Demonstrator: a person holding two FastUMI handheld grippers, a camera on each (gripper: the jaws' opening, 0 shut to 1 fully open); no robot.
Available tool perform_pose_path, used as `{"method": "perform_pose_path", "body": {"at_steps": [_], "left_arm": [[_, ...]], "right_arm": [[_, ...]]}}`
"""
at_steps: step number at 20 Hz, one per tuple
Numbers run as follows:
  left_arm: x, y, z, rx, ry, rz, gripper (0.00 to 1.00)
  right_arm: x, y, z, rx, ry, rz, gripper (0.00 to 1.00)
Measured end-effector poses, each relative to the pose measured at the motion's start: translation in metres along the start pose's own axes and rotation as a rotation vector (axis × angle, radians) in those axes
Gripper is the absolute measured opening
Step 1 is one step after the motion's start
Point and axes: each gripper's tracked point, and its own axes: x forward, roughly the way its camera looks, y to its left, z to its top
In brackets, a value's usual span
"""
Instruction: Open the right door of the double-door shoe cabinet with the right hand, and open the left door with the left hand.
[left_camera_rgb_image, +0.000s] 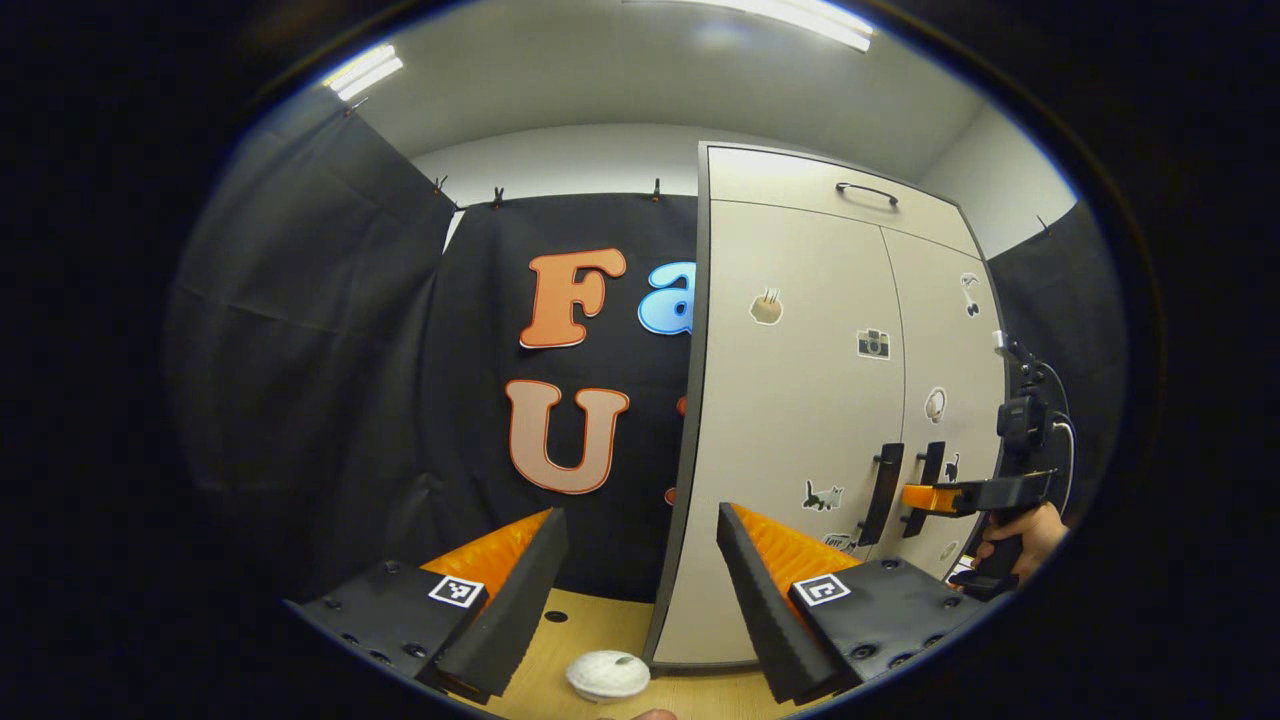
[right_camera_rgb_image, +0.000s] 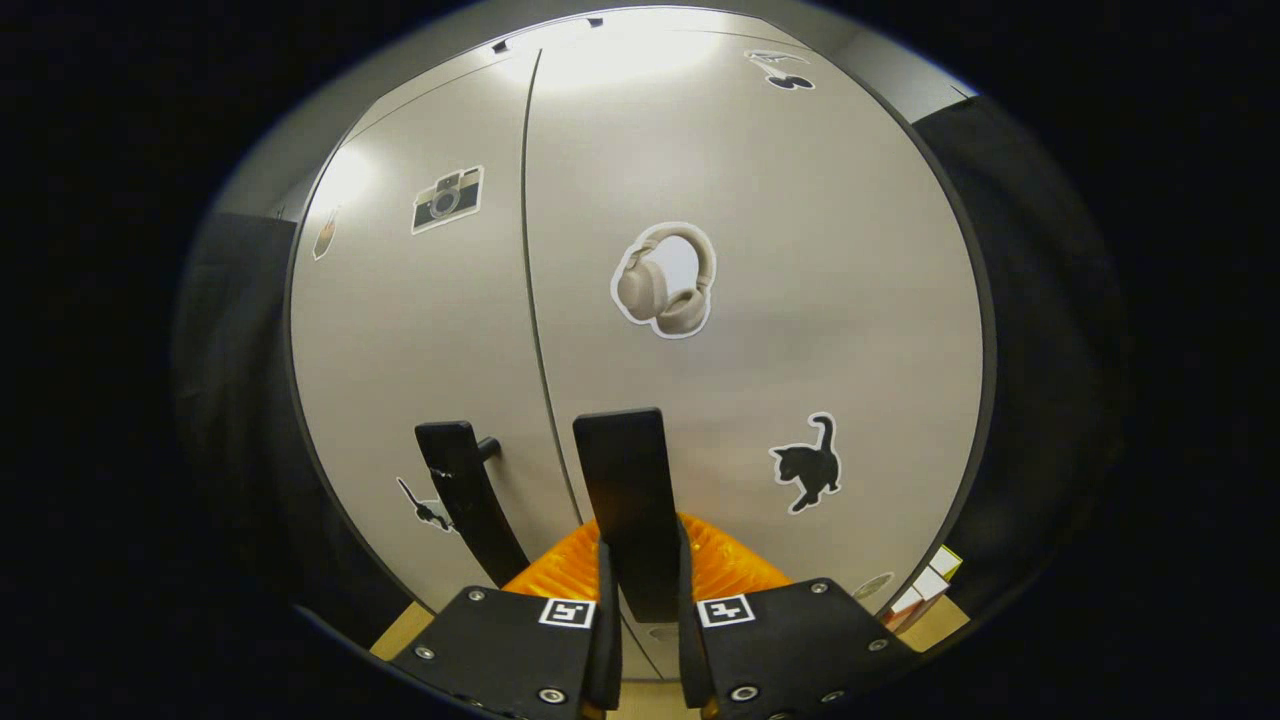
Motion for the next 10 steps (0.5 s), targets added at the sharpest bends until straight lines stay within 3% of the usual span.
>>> {"method": "perform_pose_path", "body": {"at_steps": [10], "left_arm": [[-0.012, -0.035, 0.006, 0.025, 0.003, -0.036, 0.96]], "right_arm": [[-0.037, -0.003, -0.004, -0.024, 0.016, 0.063, 0.20]]}}
